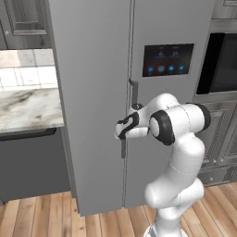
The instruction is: Take the lemon wedge from the fridge and place it on the plate with fish on the dining counter.
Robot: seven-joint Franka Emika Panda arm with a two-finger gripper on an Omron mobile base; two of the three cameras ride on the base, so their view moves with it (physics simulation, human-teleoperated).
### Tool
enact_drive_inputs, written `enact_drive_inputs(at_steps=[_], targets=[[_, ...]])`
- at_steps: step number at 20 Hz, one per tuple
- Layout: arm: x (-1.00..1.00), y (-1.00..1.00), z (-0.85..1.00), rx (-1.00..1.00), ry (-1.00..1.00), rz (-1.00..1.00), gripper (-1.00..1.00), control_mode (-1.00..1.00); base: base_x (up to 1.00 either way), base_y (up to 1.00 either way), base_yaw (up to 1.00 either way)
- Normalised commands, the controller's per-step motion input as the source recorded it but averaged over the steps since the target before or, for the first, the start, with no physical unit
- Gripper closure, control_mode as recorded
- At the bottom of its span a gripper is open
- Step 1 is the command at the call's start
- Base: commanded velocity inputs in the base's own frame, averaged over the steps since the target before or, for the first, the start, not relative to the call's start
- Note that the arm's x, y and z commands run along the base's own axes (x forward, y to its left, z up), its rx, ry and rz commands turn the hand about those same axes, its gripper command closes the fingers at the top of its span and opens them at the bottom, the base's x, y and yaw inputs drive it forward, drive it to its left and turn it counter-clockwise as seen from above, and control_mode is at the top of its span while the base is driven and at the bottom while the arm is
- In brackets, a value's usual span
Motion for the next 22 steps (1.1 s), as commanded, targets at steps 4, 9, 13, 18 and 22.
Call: enact_drive_inputs(at_steps=[4,9,13,18,22], targets=[[0.48,0.05,-0.07,0.0,0.0,0.0,-1.0,-1.0,0.0,0.0,0.0],[0.39,0.06,-0.07,0.0,0.0,0.0,-1.0,-1.0,0.0,0.0,0.0],[0.27,0.05,-0.11,0.0,0.0,0.0,-1.0,-1.0,0.0,0.0,0.0],[0.29,0.09,-0.15,0.0,0.0,0.0,-1.0,-1.0,0.0,0.0,0.0],[0.34,0.11,-0.16,0.0,-0.01,0.0,1.0,-1.0,0.0,0.0,0.0]])
